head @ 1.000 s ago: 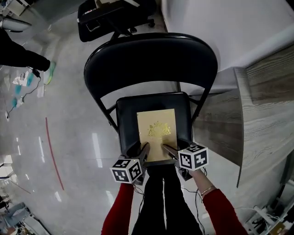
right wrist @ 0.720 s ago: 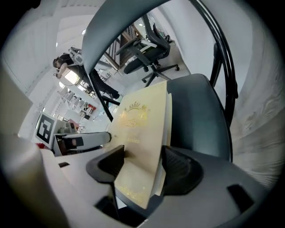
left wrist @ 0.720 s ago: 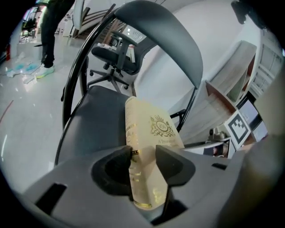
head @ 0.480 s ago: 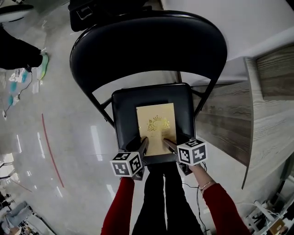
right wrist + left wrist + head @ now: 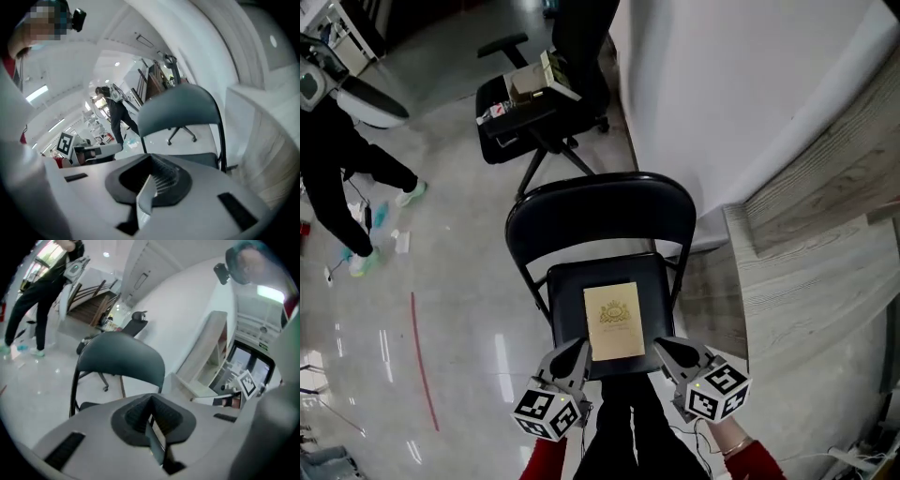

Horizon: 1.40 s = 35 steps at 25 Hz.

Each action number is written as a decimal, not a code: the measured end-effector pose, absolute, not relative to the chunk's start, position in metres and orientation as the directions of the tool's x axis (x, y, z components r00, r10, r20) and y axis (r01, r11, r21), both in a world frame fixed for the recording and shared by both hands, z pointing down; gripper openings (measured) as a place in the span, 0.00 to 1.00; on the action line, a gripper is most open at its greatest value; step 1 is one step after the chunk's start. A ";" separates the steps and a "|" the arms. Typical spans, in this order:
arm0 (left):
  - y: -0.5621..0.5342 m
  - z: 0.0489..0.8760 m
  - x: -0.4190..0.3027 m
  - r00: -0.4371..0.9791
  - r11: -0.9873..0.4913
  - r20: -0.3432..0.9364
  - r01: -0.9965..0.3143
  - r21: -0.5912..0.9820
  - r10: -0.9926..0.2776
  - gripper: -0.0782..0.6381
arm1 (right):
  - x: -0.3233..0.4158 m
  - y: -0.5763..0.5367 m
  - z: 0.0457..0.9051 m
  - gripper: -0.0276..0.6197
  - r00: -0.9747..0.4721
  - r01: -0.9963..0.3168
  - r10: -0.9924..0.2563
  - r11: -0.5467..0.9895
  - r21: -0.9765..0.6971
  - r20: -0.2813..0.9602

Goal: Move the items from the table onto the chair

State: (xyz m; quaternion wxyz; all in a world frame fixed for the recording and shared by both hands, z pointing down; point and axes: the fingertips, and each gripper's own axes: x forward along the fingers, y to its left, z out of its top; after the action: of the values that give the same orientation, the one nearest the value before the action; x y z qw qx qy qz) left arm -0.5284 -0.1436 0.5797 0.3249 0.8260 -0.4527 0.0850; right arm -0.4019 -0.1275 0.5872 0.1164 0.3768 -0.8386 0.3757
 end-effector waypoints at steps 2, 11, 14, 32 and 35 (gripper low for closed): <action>-0.140 0.537 -0.514 0.603 -0.464 0.398 -0.793 0.394 -0.692 0.12 | -0.402 -0.129 0.542 0.06 -0.699 -0.709 -0.579 0.478 -0.519 0.421; -0.126 0.431 -0.489 0.636 -0.581 0.268 -0.771 0.261 -0.724 0.12 | -0.387 -0.128 0.429 0.06 -0.652 -0.749 -0.705 0.541 -0.382 0.280; -0.124 0.422 -0.489 0.626 -0.570 0.249 -0.778 0.264 -0.739 0.12 | -0.383 -0.125 0.418 0.06 -0.663 -0.735 -0.705 0.546 -0.403 0.253; -0.114 0.399 -0.495 0.586 -0.537 0.213 -0.806 0.248 -0.782 0.12 | -0.377 -0.115 0.407 0.06 -0.651 -0.756 -0.711 0.577 -0.309 0.267; -0.114 0.398 -0.492 0.585 -0.539 0.212 -0.807 0.241 -0.782 0.12 | -0.376 -0.116 0.408 0.06 -0.648 -0.760 -0.711 0.575 -0.304 0.273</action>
State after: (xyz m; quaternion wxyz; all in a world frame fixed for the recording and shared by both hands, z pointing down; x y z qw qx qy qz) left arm -0.4918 -0.1142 0.3980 0.1580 0.8762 -0.4536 0.0393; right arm -0.3758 -0.1161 0.4080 0.0604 0.4154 -0.8853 0.1999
